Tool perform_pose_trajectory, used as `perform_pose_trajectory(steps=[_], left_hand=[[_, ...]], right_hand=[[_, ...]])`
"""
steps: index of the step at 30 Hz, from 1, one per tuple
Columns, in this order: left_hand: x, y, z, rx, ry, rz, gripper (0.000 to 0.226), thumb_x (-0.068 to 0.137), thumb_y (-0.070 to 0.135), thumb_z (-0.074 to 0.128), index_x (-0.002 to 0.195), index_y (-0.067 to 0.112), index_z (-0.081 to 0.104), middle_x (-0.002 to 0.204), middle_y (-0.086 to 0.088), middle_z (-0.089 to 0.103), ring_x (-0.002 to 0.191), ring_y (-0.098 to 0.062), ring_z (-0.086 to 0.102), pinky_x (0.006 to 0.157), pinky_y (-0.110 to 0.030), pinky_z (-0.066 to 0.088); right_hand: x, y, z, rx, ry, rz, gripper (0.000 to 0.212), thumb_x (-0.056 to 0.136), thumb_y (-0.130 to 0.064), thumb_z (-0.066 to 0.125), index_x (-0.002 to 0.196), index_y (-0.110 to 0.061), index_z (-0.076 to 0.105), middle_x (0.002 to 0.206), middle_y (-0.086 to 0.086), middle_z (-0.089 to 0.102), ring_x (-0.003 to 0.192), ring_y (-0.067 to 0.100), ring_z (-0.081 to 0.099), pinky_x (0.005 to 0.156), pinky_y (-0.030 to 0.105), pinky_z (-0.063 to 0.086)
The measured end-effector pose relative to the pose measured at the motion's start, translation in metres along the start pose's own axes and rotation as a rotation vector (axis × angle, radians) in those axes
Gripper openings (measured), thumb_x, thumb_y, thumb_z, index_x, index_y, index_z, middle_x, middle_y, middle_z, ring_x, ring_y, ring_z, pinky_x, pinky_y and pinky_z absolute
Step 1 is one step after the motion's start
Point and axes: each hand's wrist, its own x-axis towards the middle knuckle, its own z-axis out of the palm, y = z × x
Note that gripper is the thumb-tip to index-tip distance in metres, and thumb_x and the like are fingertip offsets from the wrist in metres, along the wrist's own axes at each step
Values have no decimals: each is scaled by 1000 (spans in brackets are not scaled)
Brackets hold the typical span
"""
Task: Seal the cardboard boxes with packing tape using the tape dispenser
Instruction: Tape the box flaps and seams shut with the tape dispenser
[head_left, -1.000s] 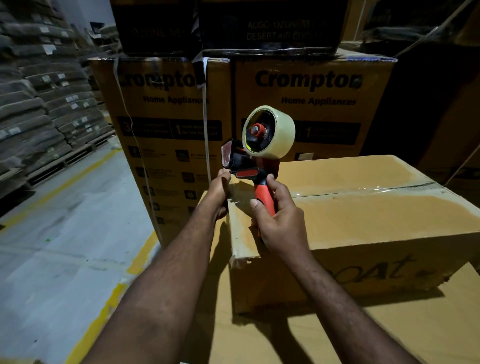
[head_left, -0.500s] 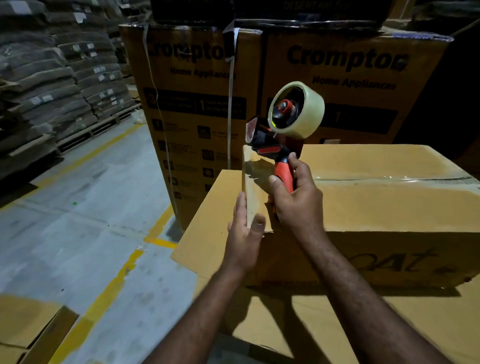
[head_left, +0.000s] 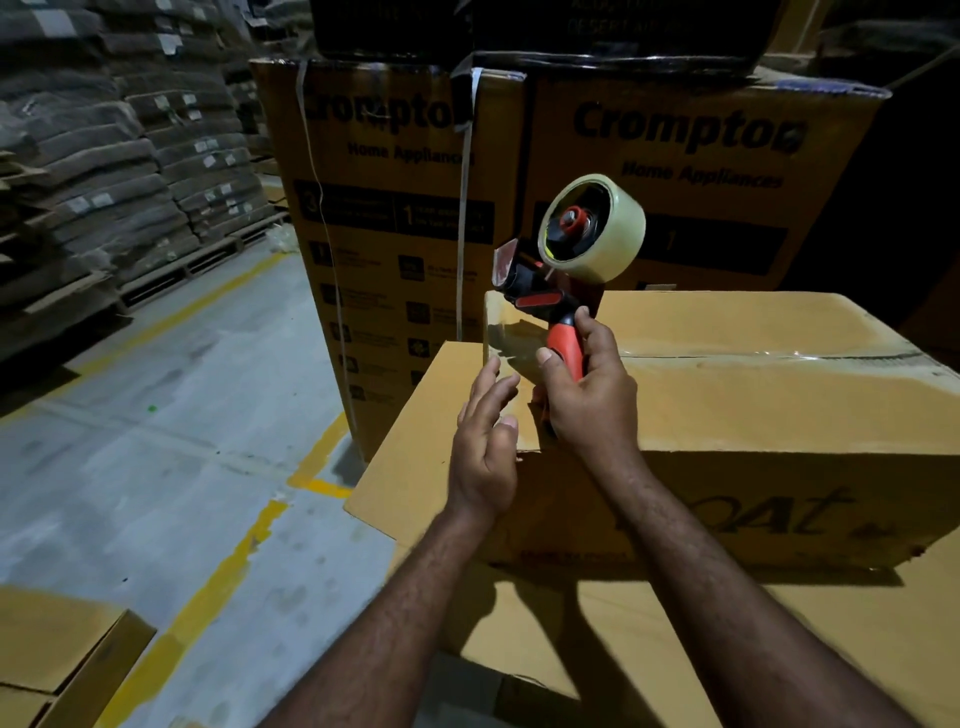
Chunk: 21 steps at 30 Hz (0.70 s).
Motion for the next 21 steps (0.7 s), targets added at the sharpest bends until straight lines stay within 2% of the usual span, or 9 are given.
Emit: perform_pose_trajectory(steps=[3,6,8,11,14,15,17,19,21], left_hand=[[4,-3,-9,104,-15,-2,47,90,36,38,131,33,63,161,9,39,152,-14,29,116,-64,29],[8,-6,-21,163,28,-21,44,89,36,40,125,37,65,156,13,46,151,-11,29,118,-61,30],[9,-6,-32,160,46,-54,42,88,33,40,120,40,66,152,16,48,150,-8,28,120,-47,30],[9,0,-48,134,43,-50,41,85,35,39,115,46,66,148,16,50,150,-11,28,110,-24,25],[11,4,-61,163,16,-21,41,84,32,42,111,48,68,144,21,51,149,-18,31,115,-38,28],[15,13,-65,176,-18,-88,40,83,33,43,108,50,70,142,26,51,147,-22,35,112,-47,37],[27,38,-65,191,-83,-273,36,81,38,46,103,45,74,140,24,53,137,-29,47,91,-53,54],[38,72,-54,316,-40,-263,42,82,42,47,111,30,76,140,7,59,125,-28,56,88,-49,57],[48,105,-25,263,-9,-168,34,94,34,53,120,23,71,125,-1,67,102,-16,64,75,-31,61]], right_hand=[[1,-5,-8,73,-24,10,60,97,-32,64,151,-22,40,148,-3,48,108,11,62,78,21,57],[-3,-3,-35,95,-8,-17,61,96,-28,67,151,-25,42,135,-8,52,98,10,66,70,24,61],[-7,5,-63,31,23,-53,62,95,-27,68,151,-26,41,130,-10,49,102,17,67,74,32,63],[-13,21,-105,-103,115,-105,62,95,-24,67,150,-21,41,131,-9,48,112,21,62,85,40,61],[-22,36,-131,-143,204,-134,59,95,-26,67,148,-19,43,129,-7,53,110,22,65,84,36,60],[-25,39,-136,-132,218,-113,59,95,-28,67,148,-19,44,126,-8,54,105,23,67,80,36,62],[-27,43,-143,-79,239,-51,60,93,-28,68,148,-19,45,121,-18,53,102,22,69,76,38,63],[-28,45,-149,-31,258,-24,60,93,-27,69,148,-21,46,118,-32,49,102,20,69,77,38,63],[-31,43,-159,-20,273,-22,61,91,-33,69,147,-25,47,116,-34,49,97,20,71,75,34,63]])
